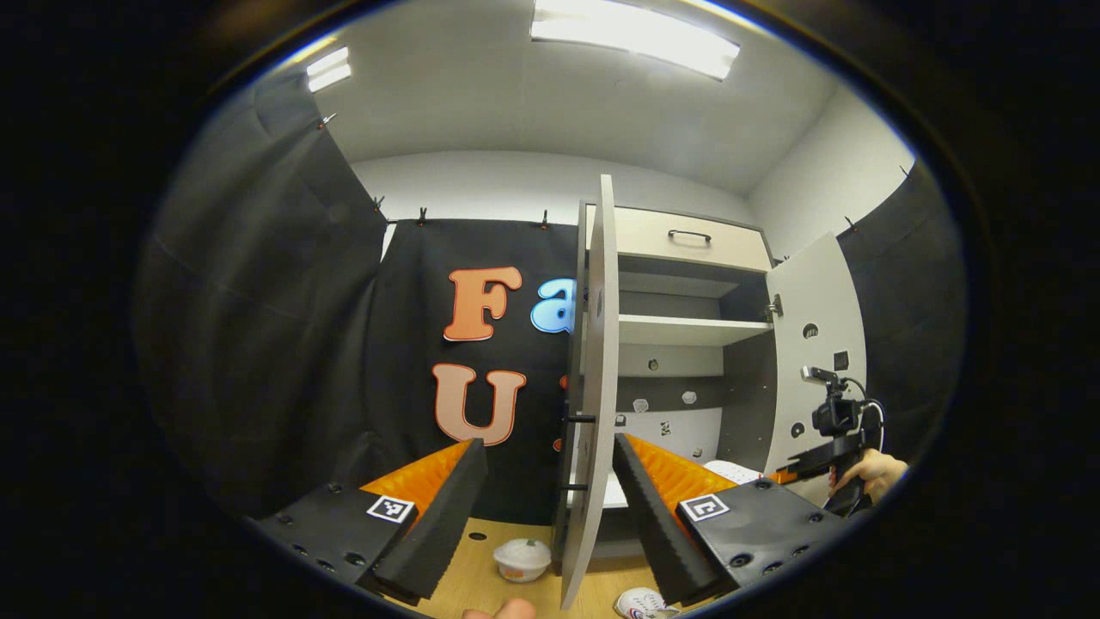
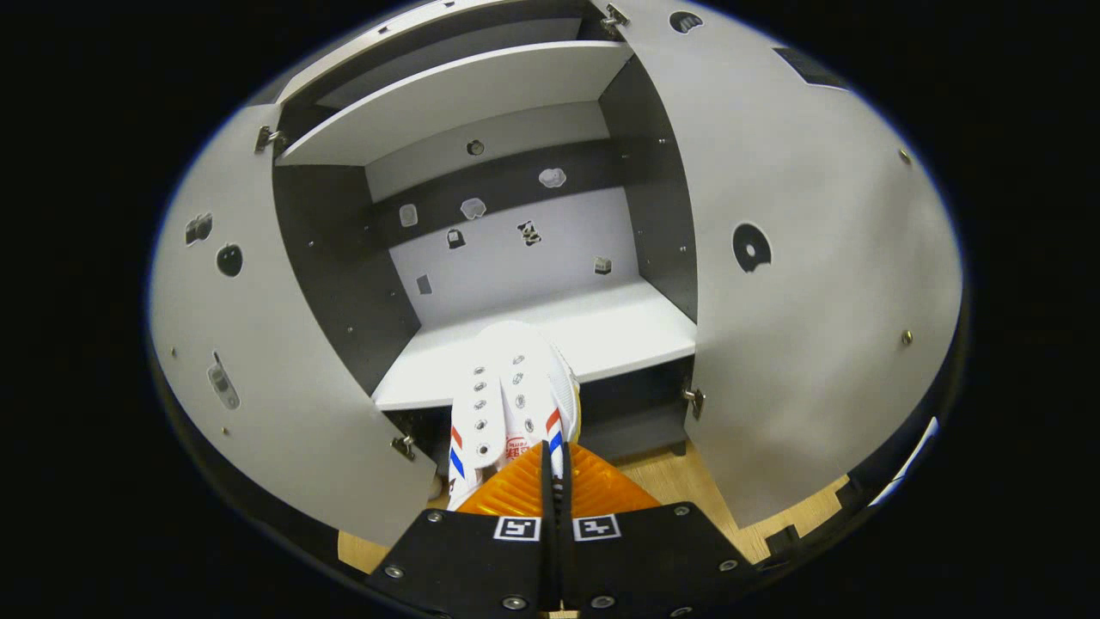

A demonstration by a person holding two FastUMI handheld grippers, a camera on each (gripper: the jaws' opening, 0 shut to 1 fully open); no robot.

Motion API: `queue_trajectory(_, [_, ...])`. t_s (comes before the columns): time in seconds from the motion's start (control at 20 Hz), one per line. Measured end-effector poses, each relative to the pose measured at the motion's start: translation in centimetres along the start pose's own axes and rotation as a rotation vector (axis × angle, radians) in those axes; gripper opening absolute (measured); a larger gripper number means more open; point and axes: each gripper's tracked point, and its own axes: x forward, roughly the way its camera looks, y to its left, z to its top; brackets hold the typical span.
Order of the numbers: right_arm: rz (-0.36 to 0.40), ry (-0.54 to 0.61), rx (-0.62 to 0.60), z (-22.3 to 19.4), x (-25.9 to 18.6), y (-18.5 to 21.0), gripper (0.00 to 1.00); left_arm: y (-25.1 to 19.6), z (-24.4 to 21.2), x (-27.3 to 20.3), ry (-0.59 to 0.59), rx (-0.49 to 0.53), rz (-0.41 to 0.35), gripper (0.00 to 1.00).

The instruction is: Grab one shoe with the right hand and put it into the shoe cabinet, grab the other shoe with the left hand and put it into the shoe cabinet; then close the right door with the right hand and the left door with the left hand.

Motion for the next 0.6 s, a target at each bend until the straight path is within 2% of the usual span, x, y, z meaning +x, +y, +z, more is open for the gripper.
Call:
queue_trajectory(0.2, [-0.045,-0.027,0.014,3.9,-4.3,-0.8,0.0,2.7,-0.1,0.4,-0.03,0.029,0.063,0.96])
queue_trajectory(0.35, [-0.065,-0.02,0.044,5.9,-5.2,-1.5,0.0,3.4,-0.7,1.5,-0.032,0.027,0.072,0.96])
queue_trajectory(0.55, [-0.106,-0.036,0.006,6.4,-3.2,-2.4,0.0,3.8,-1.7,2.8,-0.028,0.032,0.081,0.94])
queue_trajectory(0.6, [-0.113,-0.045,-0.016,6.7,-2.1,-2.8,0.0,3.8,-2.1,3.1,-0.022,0.032,0.08,0.96])
